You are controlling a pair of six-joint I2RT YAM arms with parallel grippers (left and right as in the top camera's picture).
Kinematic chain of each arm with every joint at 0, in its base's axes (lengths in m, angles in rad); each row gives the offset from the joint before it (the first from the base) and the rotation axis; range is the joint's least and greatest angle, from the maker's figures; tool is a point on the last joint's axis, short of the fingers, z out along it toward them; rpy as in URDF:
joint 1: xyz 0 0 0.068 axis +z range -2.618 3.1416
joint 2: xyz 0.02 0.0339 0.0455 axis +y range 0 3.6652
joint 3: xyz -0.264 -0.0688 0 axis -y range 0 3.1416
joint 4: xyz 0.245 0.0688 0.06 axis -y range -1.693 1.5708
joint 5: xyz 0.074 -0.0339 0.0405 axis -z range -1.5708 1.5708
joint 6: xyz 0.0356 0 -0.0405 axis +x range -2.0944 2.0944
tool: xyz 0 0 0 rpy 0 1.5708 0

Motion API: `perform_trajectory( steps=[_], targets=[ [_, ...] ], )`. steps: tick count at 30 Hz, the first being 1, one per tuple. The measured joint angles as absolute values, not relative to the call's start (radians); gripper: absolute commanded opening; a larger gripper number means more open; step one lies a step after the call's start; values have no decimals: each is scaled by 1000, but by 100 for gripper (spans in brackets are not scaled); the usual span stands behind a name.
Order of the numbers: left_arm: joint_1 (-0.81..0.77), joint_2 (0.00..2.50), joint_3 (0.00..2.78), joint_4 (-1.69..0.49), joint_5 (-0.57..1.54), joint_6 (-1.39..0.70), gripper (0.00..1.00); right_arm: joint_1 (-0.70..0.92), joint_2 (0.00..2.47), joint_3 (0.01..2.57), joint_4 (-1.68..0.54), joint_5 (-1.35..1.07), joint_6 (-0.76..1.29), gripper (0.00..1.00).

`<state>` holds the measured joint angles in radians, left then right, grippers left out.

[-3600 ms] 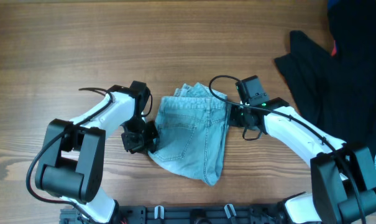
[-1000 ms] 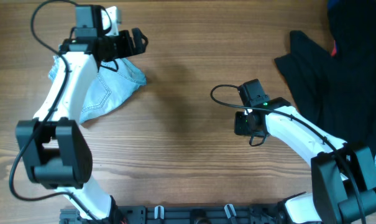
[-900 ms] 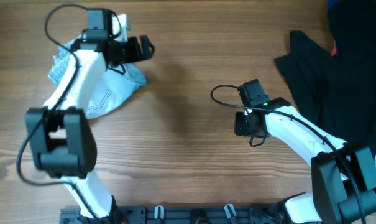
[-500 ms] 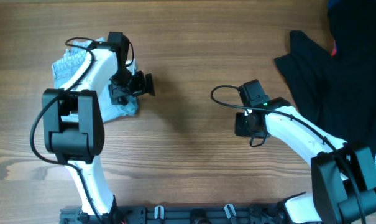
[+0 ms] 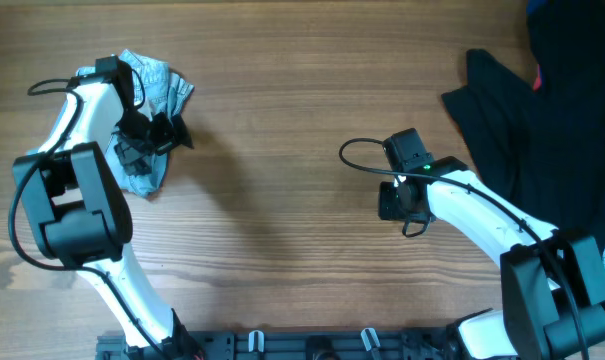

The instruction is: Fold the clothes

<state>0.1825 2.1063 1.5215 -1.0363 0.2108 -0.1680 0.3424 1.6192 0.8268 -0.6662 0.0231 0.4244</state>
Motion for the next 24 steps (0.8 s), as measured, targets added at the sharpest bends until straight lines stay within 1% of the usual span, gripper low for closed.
perform_trajectory(
  steps=[4, 5, 7, 11, 16, 20, 24],
  targets=[
    [83, 2026, 1516, -932, 244, -99, 100, 342, 1619, 827, -666, 23, 424, 42],
    [53, 2000, 1517, -867, 239, -89, 100, 342, 1619, 827, -667, 23, 424, 42],
    [36, 1989, 1518, -800, 221, -83, 100, 342, 1619, 827, -668, 23, 424, 42],
    [62, 2017, 1518, -672, 160, -79, 100, 342, 1619, 827, -674, 23, 424, 42],
    [115, 2085, 1518, -612, 140, -79, 100, 342, 1619, 827, -673, 23, 424, 42],
    [119, 2117, 1518, -594, 131, -57, 100, 342, 1619, 827, -673, 23, 425, 42],
    [133, 2123, 1518, -564, 77, -49, 100, 342, 1619, 827, -673, 23, 424, 42]
  ],
)
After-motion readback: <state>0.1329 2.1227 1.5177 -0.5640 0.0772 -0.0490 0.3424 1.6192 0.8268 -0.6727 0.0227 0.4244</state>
